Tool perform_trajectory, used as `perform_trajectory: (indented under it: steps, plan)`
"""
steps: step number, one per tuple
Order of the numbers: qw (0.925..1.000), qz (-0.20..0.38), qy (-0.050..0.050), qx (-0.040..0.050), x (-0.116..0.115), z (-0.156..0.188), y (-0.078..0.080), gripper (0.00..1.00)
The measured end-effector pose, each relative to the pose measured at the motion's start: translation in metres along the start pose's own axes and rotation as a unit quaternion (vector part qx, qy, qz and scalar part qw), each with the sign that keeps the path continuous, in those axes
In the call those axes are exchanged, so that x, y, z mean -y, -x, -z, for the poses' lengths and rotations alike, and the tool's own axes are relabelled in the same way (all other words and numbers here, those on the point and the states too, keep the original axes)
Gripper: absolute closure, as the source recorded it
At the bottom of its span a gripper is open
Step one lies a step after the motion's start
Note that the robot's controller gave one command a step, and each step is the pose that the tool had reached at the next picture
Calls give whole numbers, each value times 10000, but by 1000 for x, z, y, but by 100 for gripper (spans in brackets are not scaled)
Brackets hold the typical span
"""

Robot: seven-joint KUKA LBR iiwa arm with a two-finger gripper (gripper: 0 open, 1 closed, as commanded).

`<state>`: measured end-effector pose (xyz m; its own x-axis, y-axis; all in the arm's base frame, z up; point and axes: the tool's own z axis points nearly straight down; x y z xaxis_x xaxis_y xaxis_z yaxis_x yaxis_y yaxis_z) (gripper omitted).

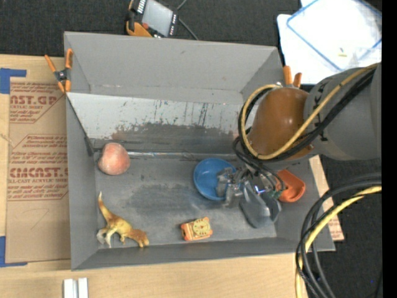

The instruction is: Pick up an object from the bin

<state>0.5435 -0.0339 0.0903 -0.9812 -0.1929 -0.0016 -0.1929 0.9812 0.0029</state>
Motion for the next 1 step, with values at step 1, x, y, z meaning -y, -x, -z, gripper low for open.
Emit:
perform_trajectory:
  steps: [1]
  plan:
    - [9993,375,-37,73,-2,255,-12,100]
